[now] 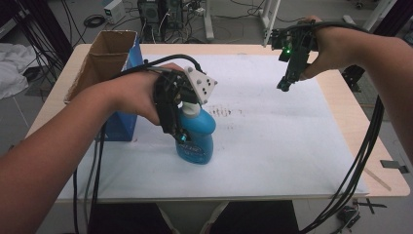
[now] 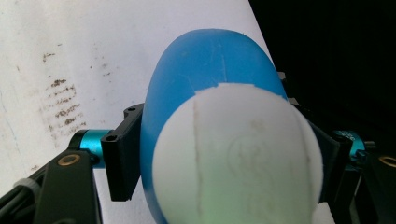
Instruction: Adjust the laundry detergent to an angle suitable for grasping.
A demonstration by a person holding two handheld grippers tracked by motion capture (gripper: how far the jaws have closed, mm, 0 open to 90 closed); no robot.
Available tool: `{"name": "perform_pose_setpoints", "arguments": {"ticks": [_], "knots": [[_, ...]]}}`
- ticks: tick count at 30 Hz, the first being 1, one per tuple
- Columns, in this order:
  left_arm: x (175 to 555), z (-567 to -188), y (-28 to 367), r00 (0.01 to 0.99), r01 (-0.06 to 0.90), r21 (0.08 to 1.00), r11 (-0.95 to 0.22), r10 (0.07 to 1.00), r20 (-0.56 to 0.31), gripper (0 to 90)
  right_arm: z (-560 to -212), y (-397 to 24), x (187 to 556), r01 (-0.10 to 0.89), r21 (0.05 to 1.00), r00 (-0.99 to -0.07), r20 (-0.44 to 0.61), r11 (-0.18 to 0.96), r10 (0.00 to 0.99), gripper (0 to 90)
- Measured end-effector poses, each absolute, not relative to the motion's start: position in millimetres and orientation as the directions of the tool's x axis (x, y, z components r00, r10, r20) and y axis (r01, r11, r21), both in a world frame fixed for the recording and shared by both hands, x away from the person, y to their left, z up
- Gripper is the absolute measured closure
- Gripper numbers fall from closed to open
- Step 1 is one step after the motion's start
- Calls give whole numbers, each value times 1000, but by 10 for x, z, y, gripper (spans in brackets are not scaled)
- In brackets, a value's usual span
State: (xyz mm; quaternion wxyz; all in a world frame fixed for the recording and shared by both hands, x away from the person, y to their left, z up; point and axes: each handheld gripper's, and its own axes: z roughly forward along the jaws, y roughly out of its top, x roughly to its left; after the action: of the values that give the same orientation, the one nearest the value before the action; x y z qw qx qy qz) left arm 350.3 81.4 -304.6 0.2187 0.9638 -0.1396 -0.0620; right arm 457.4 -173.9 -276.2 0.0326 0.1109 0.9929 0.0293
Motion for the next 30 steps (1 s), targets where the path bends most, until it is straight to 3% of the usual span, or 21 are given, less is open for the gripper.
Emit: {"name": "perform_pose_setpoints", "arguments": {"ticks": [12, 30], "knots": [[3471, -2991, 854, 965, -214, 410, -887, -257, -52, 188, -2755, -1709, 4557, 213, 67, -974, -61, 975, 217, 10], [3475, -2847, 1040, 986, -151, 290, -945, -165, -25, 87, -2746, -1620, 4553, 196, 75, -978, -58, 978, 201, 10]]}}
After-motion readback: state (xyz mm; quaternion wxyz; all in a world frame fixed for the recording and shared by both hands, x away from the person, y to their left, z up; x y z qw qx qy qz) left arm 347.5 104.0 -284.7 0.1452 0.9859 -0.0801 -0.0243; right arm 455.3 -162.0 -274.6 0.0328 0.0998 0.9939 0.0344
